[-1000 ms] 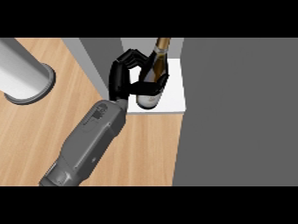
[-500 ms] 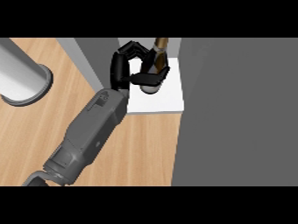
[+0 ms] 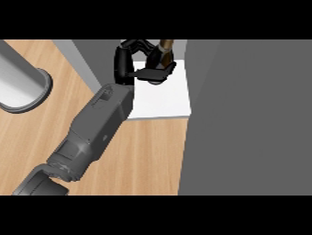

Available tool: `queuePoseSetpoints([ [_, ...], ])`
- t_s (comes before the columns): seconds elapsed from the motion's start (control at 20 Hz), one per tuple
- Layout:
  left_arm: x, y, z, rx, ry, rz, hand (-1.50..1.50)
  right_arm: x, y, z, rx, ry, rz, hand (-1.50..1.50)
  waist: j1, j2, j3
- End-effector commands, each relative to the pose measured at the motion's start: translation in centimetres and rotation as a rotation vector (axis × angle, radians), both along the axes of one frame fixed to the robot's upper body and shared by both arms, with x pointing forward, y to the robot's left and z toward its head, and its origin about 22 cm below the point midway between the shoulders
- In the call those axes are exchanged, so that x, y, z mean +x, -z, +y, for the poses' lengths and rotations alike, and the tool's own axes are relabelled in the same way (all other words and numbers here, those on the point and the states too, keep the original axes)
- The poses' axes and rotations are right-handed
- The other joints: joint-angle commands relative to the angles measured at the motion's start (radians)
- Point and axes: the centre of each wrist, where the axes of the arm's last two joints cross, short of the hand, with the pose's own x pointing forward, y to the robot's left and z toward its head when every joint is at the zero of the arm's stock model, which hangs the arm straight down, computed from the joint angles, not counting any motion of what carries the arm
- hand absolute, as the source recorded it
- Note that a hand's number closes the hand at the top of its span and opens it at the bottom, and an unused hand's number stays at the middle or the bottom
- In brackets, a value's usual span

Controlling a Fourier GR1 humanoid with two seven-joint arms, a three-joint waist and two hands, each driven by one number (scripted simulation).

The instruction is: Pick up the wine, place it into the cabinet and close the cabinet

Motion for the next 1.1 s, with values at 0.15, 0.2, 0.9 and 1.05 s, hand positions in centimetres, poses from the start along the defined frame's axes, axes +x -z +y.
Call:
queuePoseSetpoints([
  [0.15,0.3,0.4,0.3,-0.097,-0.056,0.074,1.5,-1.7,-0.8,0.1,0.025,-0.067,-0.032,-1.5,-0.02,0.004,0.0],
  [0.2,0.4,0.4,0.4,-0.134,-0.042,0.1,1.5,-1.7,-1.2,0.3,0.041,-0.047,-0.041,-1.5,-0.011,0.004,-0.001],
  [0.9,1.1,0.2,2.1,-0.164,-0.062,0.108,1.5,-2.1,0.2,0.2,0.039,-0.07,-0.024,-1.5,-0.014,0.005,0.0],
  [1.05,0.9,0.9,2.7,-0.125,-0.073,0.093,1.5,-2.2,-1.1,0.3,0.032,-0.069,-0.032,-1.5,-0.022,0.009,-0.001],
])
